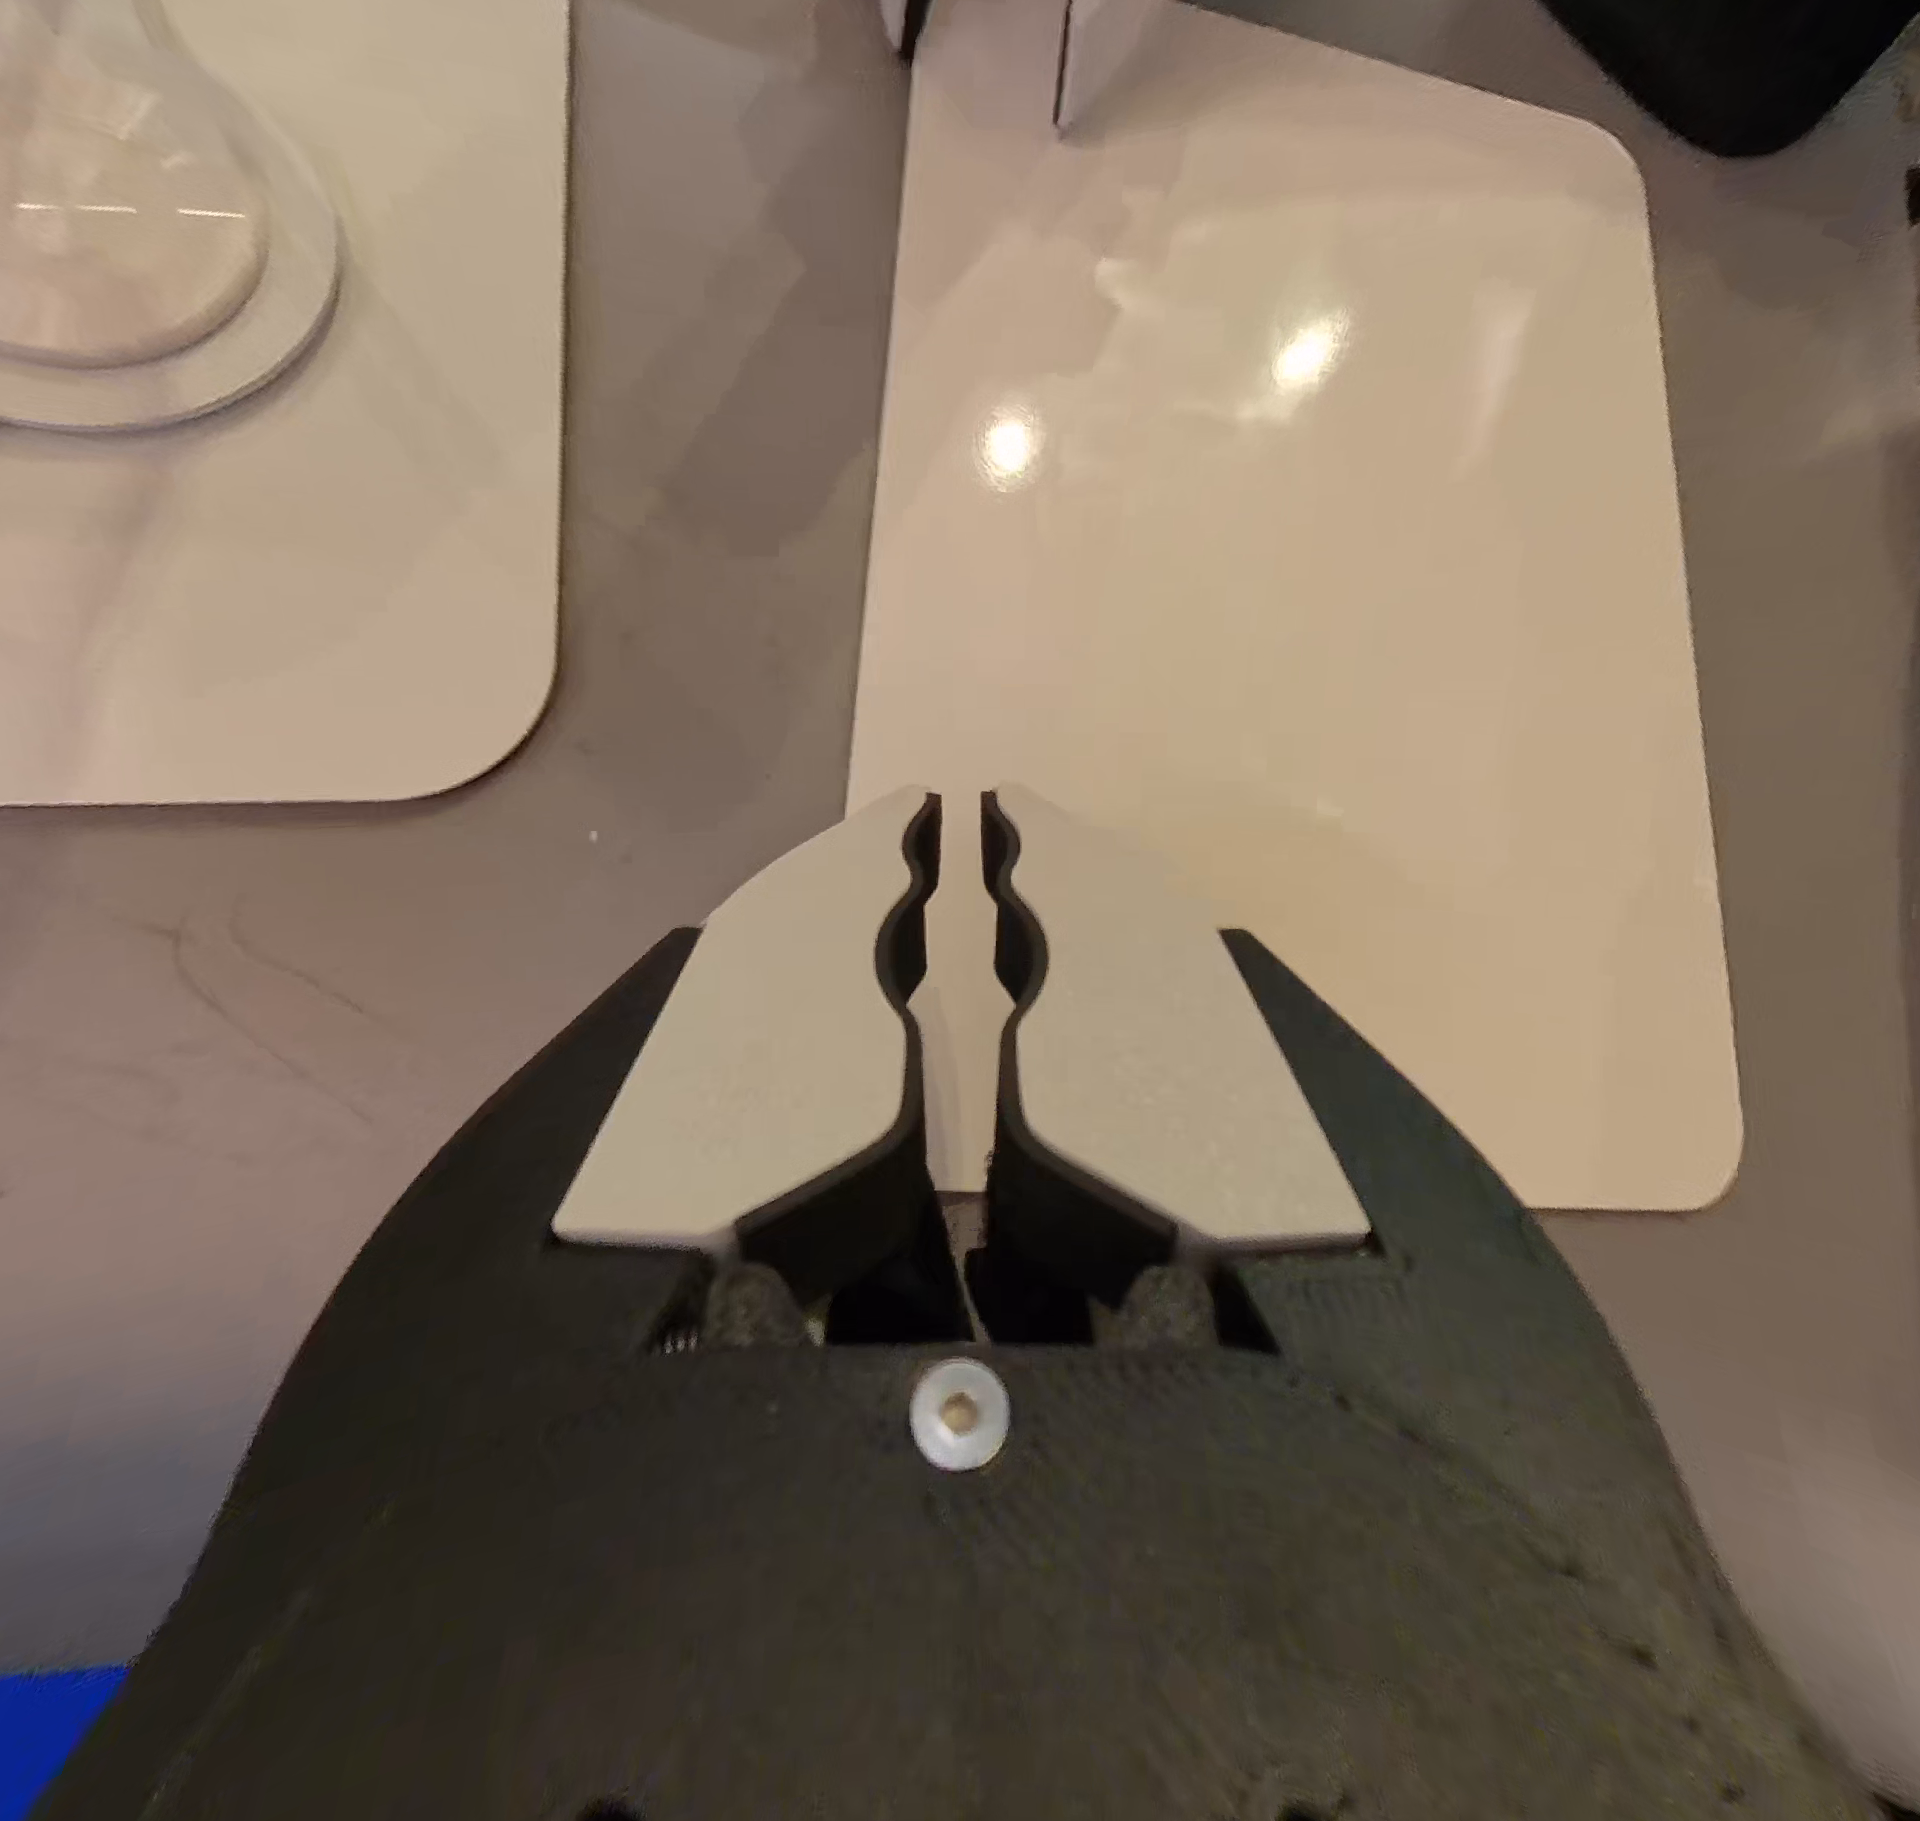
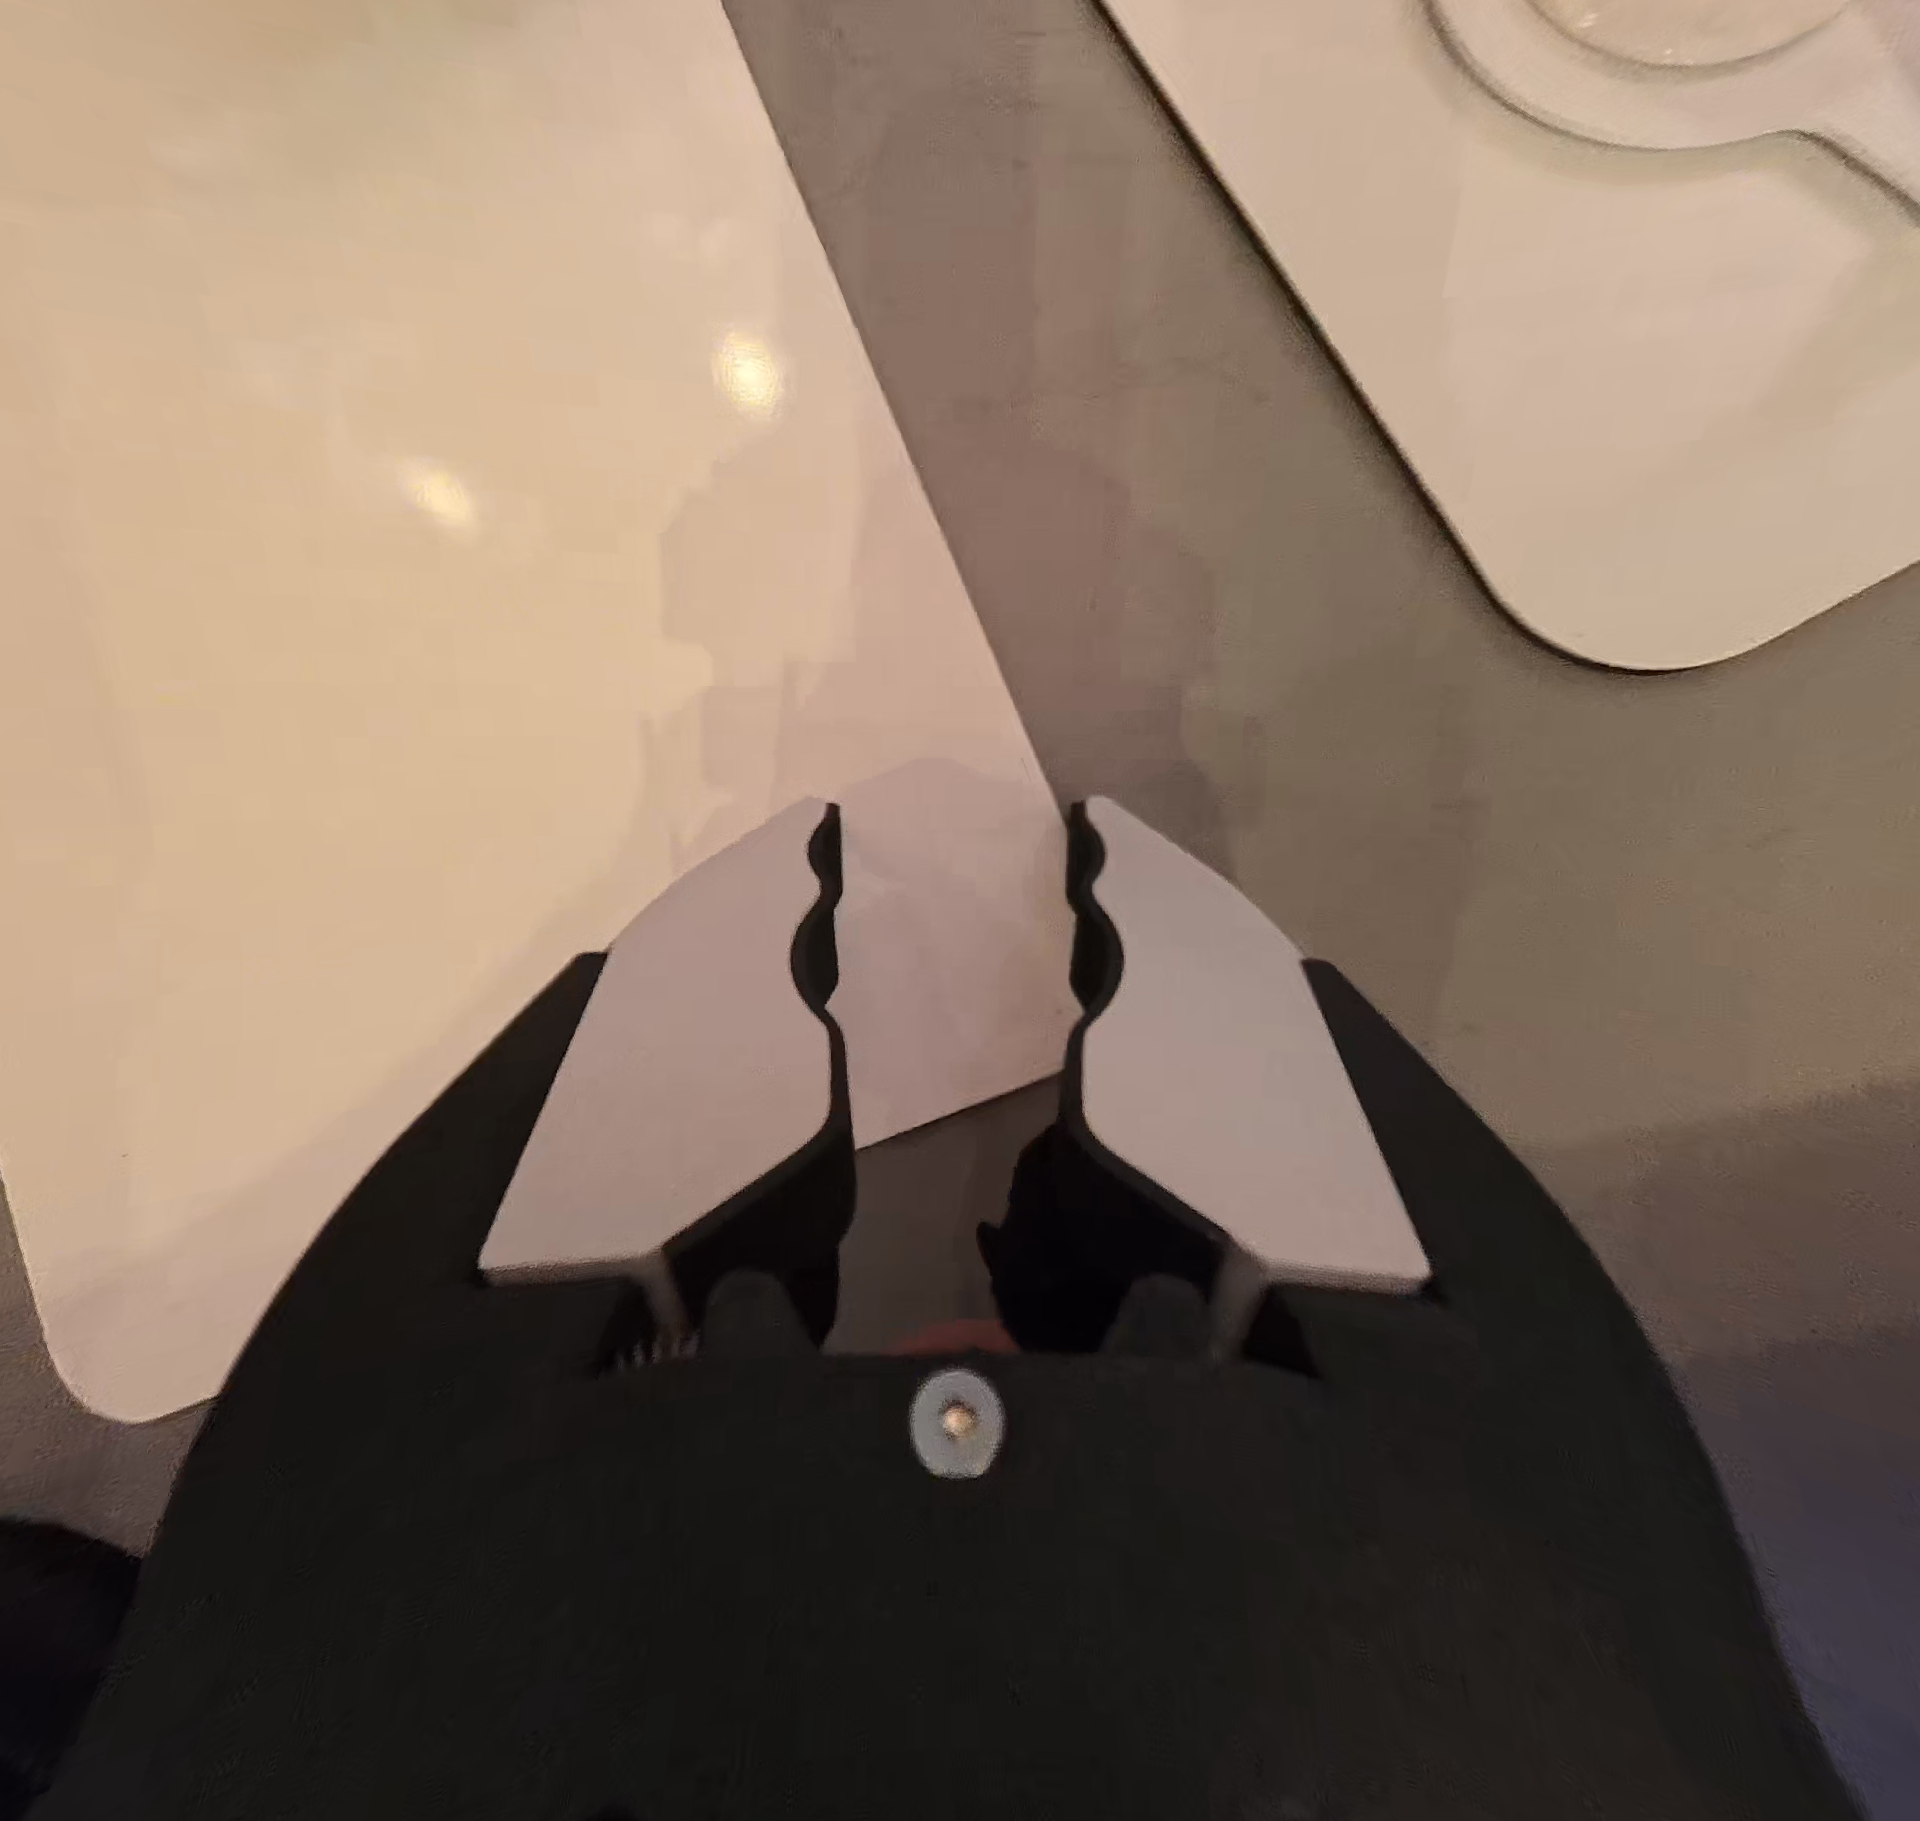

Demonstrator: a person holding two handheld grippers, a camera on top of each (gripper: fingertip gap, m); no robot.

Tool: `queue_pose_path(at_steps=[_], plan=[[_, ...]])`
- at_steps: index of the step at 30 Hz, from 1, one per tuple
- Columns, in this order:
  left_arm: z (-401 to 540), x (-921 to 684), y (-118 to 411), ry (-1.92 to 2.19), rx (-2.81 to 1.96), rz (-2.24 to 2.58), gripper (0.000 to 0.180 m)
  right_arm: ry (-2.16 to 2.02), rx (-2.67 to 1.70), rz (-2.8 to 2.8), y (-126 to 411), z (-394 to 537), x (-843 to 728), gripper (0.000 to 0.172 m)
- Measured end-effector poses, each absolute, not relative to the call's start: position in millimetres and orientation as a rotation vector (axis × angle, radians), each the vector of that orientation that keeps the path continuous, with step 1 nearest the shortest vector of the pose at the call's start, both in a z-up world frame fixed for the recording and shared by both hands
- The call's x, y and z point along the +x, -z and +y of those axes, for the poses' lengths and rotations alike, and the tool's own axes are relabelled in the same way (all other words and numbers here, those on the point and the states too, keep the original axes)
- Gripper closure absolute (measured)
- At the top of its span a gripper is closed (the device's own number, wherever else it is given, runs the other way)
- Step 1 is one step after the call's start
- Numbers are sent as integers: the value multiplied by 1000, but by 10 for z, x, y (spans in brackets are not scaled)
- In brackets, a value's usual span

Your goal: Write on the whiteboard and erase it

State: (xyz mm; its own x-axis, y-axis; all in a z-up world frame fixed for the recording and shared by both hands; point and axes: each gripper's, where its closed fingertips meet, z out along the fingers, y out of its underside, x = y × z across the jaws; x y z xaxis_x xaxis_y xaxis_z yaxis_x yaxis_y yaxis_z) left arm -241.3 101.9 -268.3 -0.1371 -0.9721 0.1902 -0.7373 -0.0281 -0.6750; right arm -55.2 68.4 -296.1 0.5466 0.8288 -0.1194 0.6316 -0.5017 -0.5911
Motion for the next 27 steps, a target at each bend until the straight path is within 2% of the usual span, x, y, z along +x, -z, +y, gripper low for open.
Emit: queue_pose_path(at_steps=[4, 7, 10, 14, 18, 23, 27], plan=[[967, -2417, 2707, 1016, -1823, 1909, 173, -549, -2304, -1158, 2960, 648, -559, 128], [967, -2427, 2791, 985, -1838, 1930, 172, -599, -2317, -1210, 2960, 500, -586, 143], [936, -2407, 2810, 991, -1837, 1939, 172, -649, -2293, -1202, 2955, 497, -652, 142], [952, -2360, 2703, 980, -1779, 1914, 172, -621, -2280, -1188, 2831, 564, -596, 121], [1079, -2362, 2271, 953, -1695, 1791, 164, -448, -2133, -1113, 2271, 744, -409, 109], [1433, -2612, 1671, 827, -1638, 1535, 152, -116, -2061, -792, 1564, 908, 393, 98], [1774, -3187, 1274, 642, -1664, 1288, 137, 271, -2113, -380, 1245, 761, 1683, 95]])
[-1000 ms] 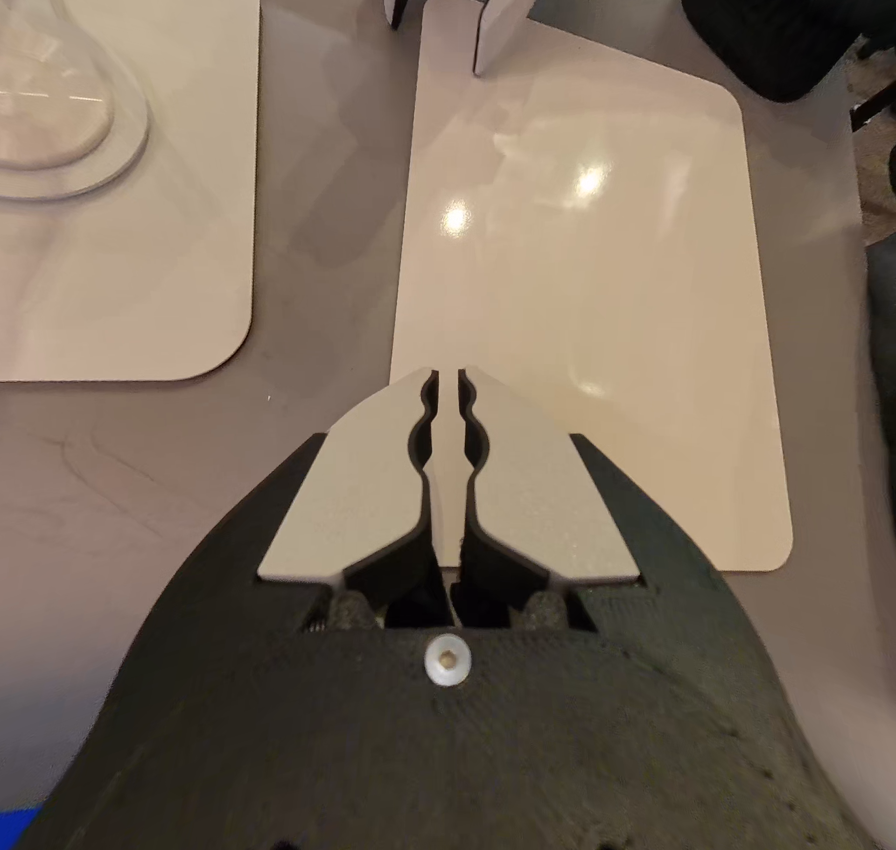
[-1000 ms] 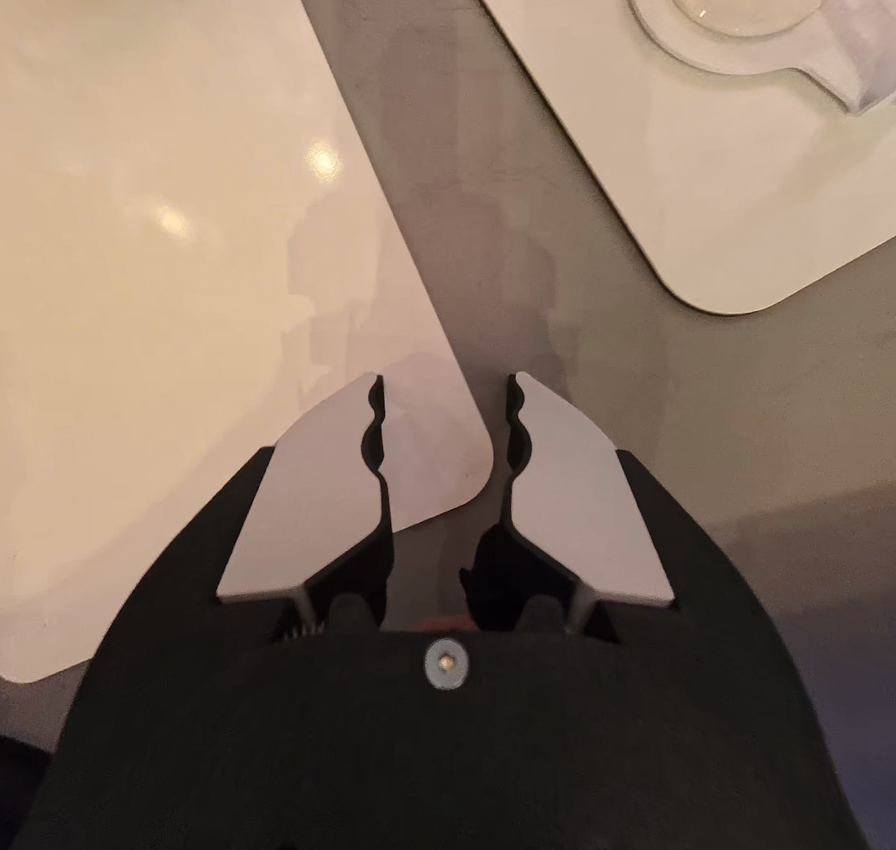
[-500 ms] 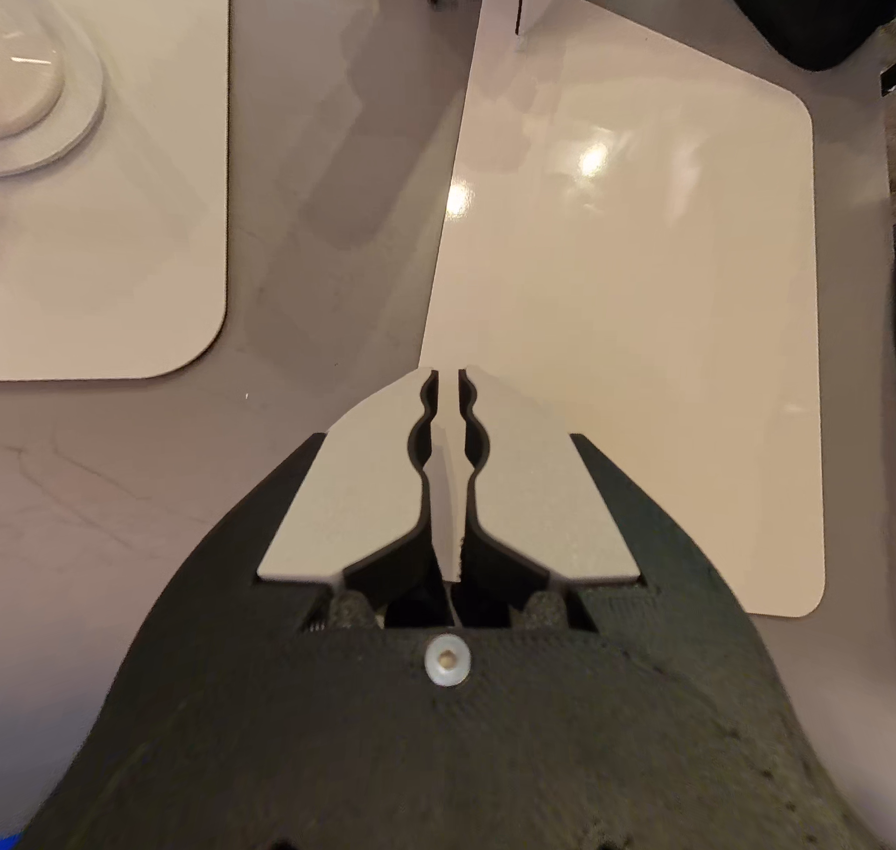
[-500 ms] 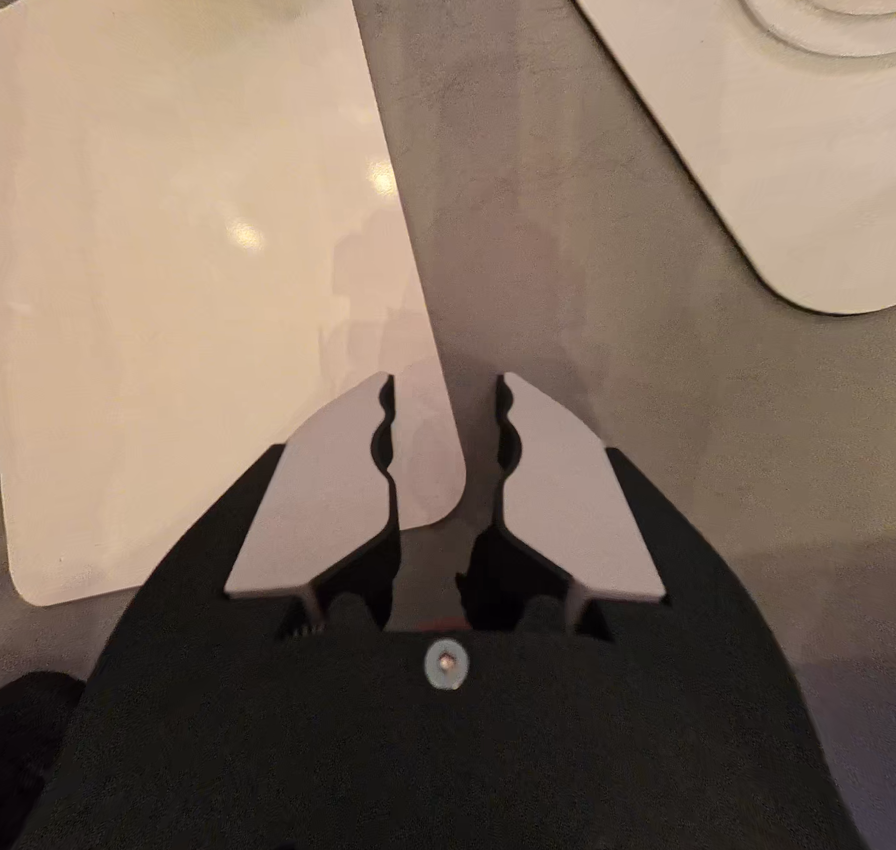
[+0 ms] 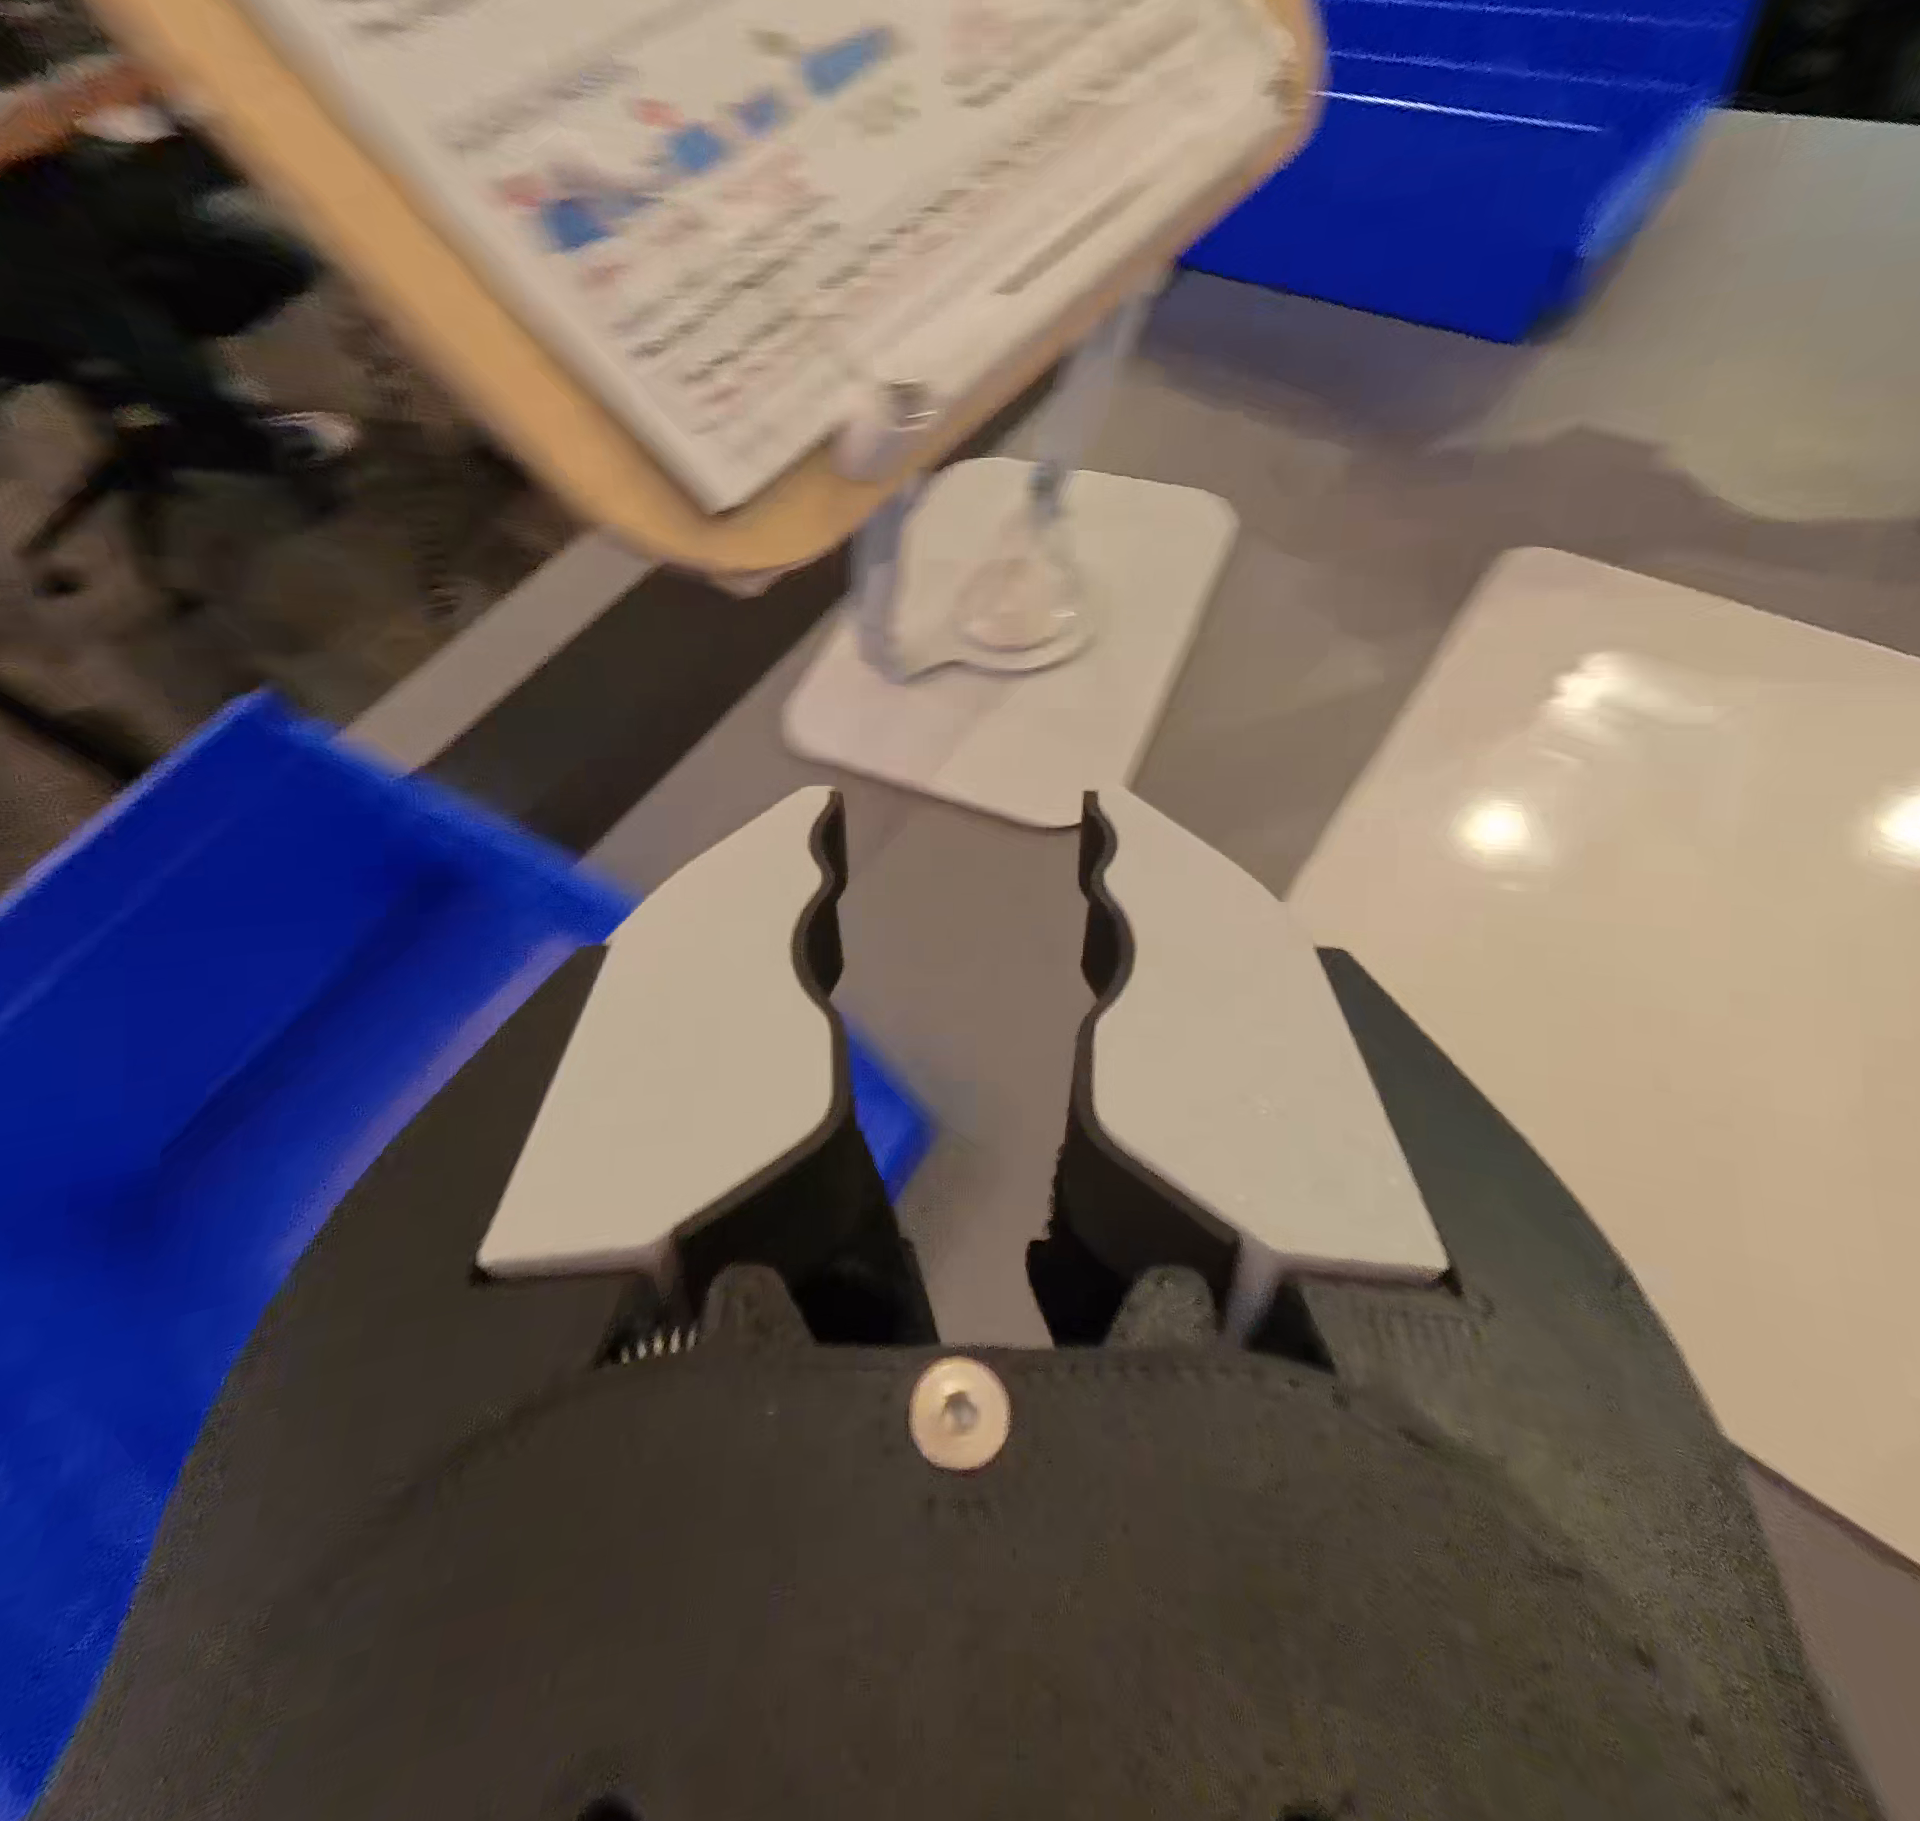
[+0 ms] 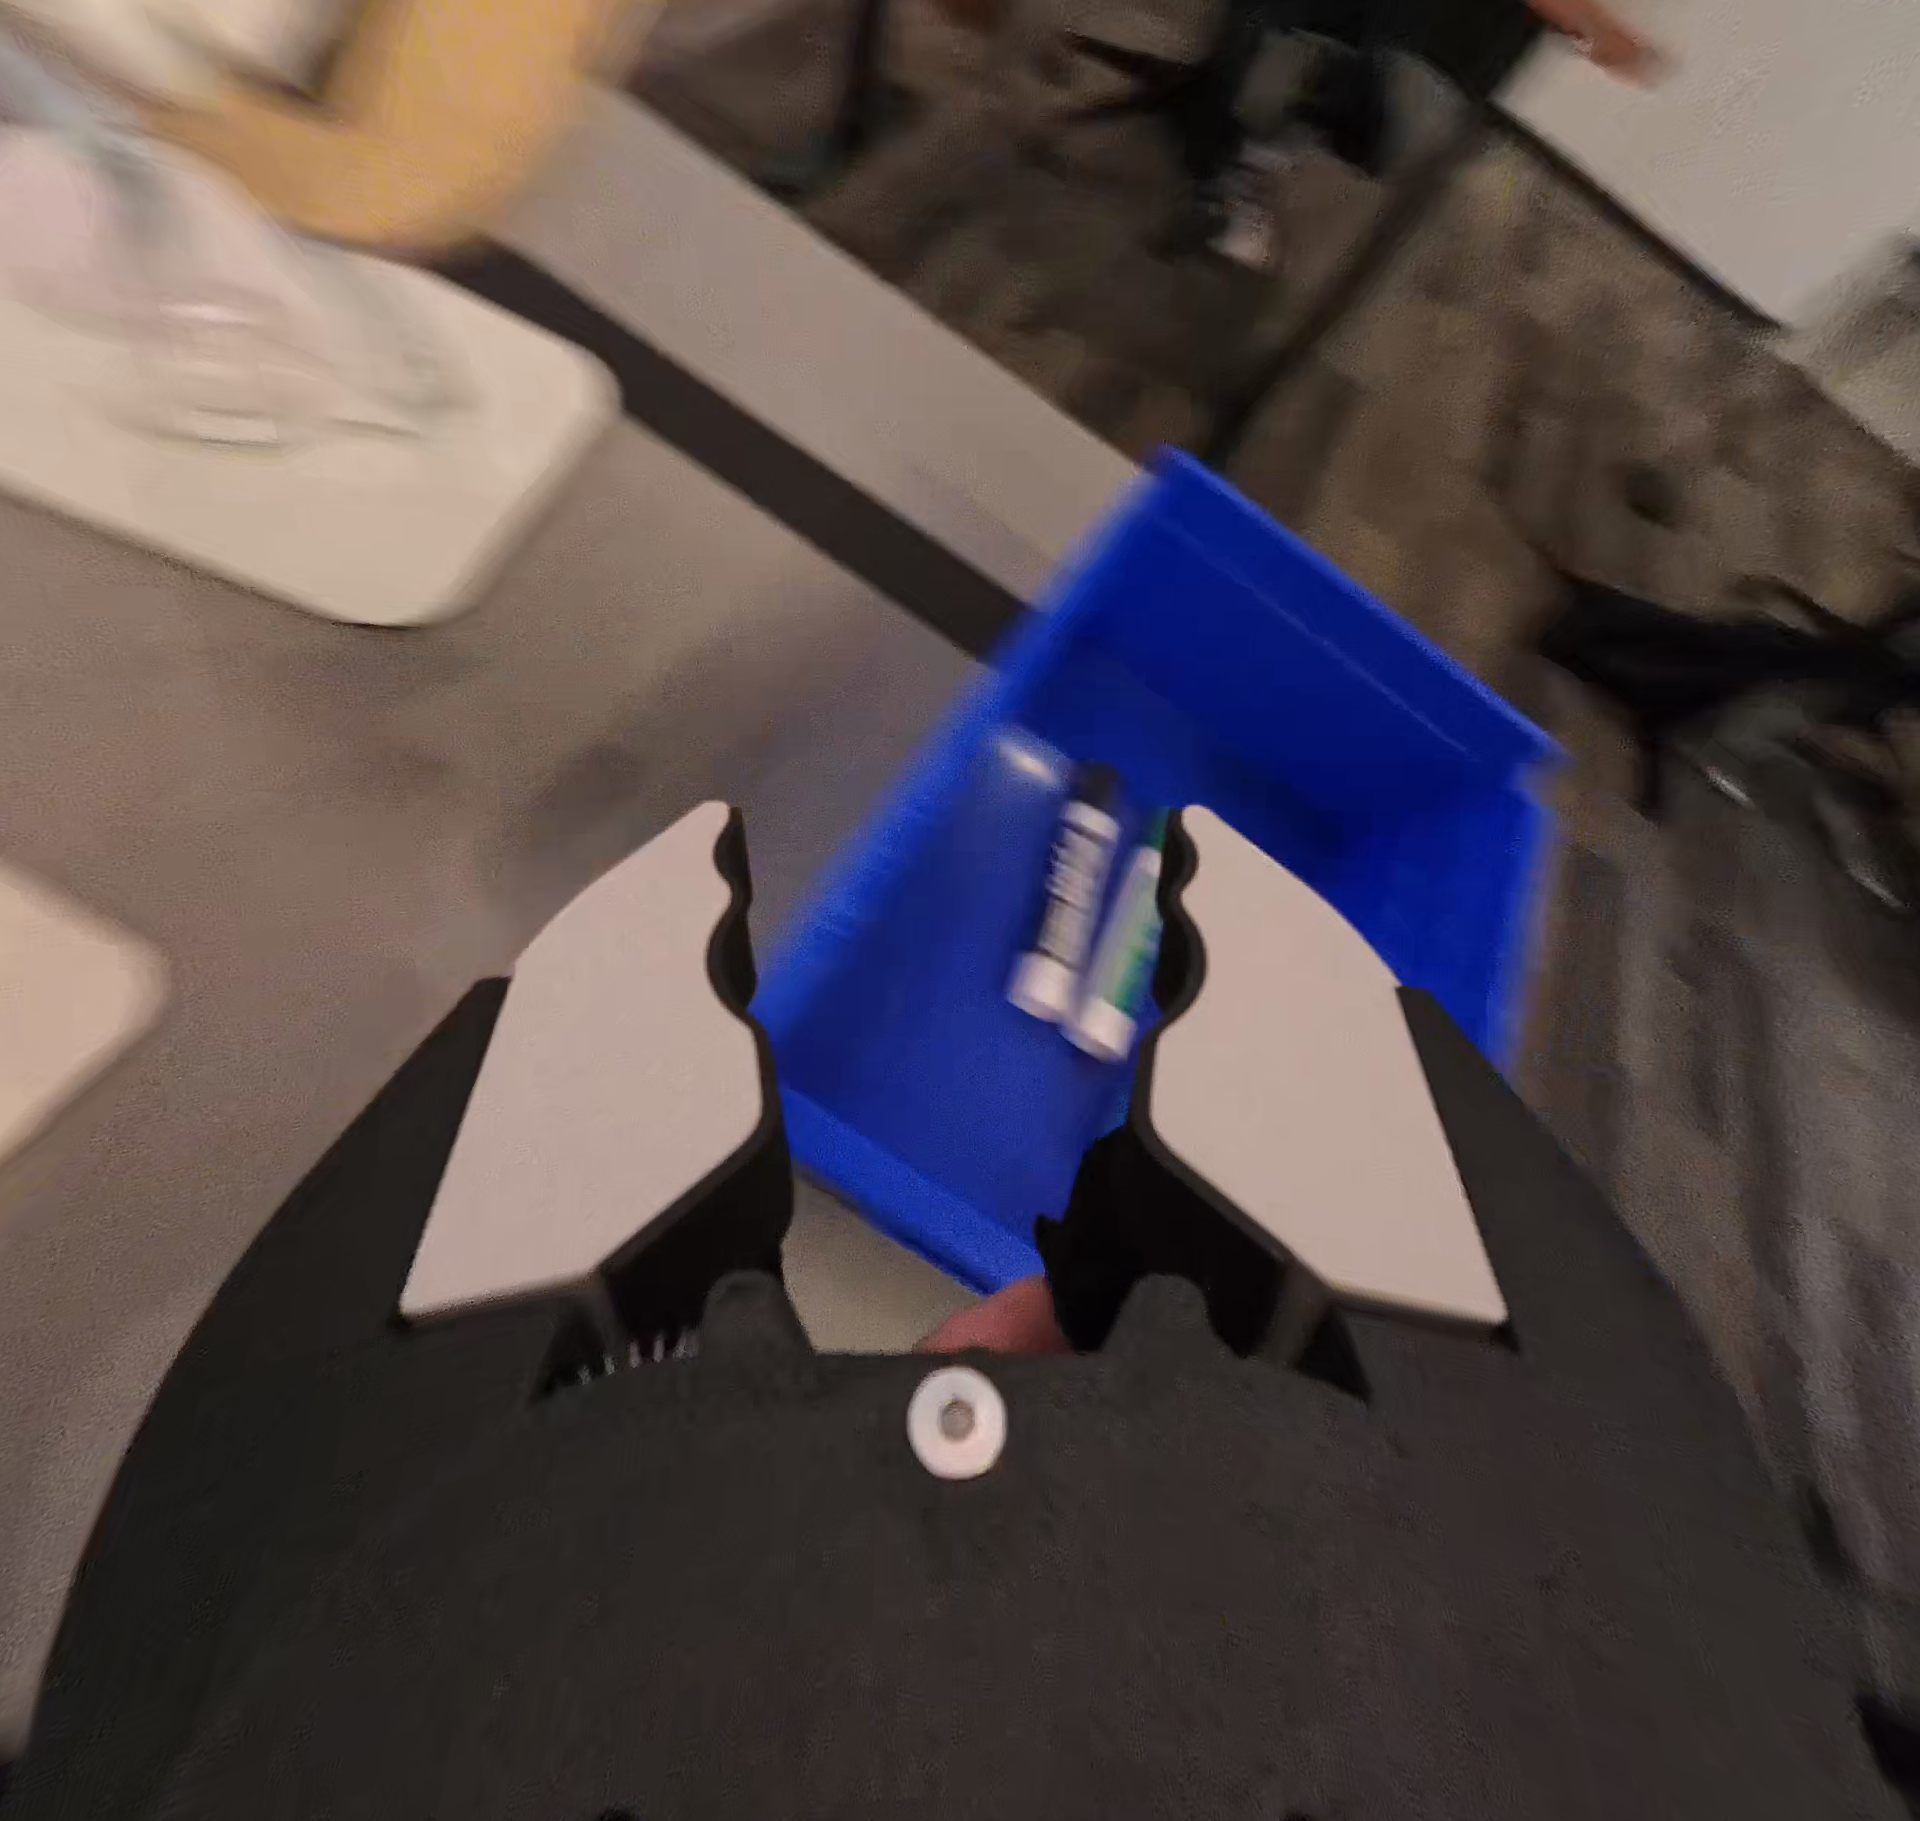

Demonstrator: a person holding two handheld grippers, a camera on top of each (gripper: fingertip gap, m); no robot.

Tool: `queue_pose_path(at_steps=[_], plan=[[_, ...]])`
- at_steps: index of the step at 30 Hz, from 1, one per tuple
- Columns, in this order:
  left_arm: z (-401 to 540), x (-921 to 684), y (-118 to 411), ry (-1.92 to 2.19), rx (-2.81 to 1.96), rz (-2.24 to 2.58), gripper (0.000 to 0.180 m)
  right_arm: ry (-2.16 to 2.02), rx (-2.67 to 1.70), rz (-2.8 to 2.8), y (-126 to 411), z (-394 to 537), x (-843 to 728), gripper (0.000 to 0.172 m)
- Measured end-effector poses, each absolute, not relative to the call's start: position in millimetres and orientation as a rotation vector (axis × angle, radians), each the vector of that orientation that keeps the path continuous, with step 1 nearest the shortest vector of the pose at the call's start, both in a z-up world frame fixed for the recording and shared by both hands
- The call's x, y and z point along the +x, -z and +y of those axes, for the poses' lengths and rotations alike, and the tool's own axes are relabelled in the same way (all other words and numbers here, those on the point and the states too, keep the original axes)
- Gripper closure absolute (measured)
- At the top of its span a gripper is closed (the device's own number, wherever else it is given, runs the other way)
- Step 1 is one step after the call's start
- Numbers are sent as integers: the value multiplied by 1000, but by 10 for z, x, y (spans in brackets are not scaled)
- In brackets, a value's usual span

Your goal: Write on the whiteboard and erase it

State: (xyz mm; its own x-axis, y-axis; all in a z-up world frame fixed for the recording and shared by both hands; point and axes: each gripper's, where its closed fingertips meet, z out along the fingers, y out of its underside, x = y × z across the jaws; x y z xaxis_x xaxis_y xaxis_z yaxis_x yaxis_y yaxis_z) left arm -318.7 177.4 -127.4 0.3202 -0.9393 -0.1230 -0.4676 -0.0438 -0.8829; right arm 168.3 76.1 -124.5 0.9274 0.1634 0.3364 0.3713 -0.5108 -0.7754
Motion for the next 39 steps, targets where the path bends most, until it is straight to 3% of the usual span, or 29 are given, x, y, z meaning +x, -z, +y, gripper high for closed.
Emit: queue_pose_path(at_steps=[3, 6, 8, 15, 19, 21, 25, 28, 31, 33, 39], plan=[[2152, -3876, 1189, 453, -1744, 1051, 128, 436, -2140, -92, 1286, 426, 2645, 93], [2440, -4502, 1300, 365, -1841, 846, 120, 428, -2222, 94, 1631, 152, 3226, 98], [2597, -4850, 1470, 305, -1907, 743, 115, 424, -2245, 165, 1842, 64, 3441, 93], [2788, -5213, 1999, 310, -2034, 560, 110, 320, -2290, 238, 2286, 30, 3612, 96], [2882, -5298, 2028, 237, -2031, 523, 122, 270, -2356, 230, 2471, 68, 3595, 100], [2906, -5381, 2001, 228, -2041, 455, 105, 262, -2350, 249, 2496, 91, 3602, 107], [2932, -5613, 2078, 122, -2047, 391, 102, 280, -2357, 241, 2562, 118, 3617, 113], [2923, -5600, 2349, 148, -2160, 420, 113, 278, -2361, 234, 2580, 136, 3614, 121], [2910, -5529, 2560, 199, -2228, 442, 141, 242, -2381, 220, 2599, 148, 3571, 136], [2901, -5474, 2639, 282, -2247, 436, 169, 226, -2392, 204, 2610, 151, 3542, 149], [2943, -5496, 2628, 333, -2231, 393, 175, 129, -2391, 169, 2619, 156, 3461, 163]])
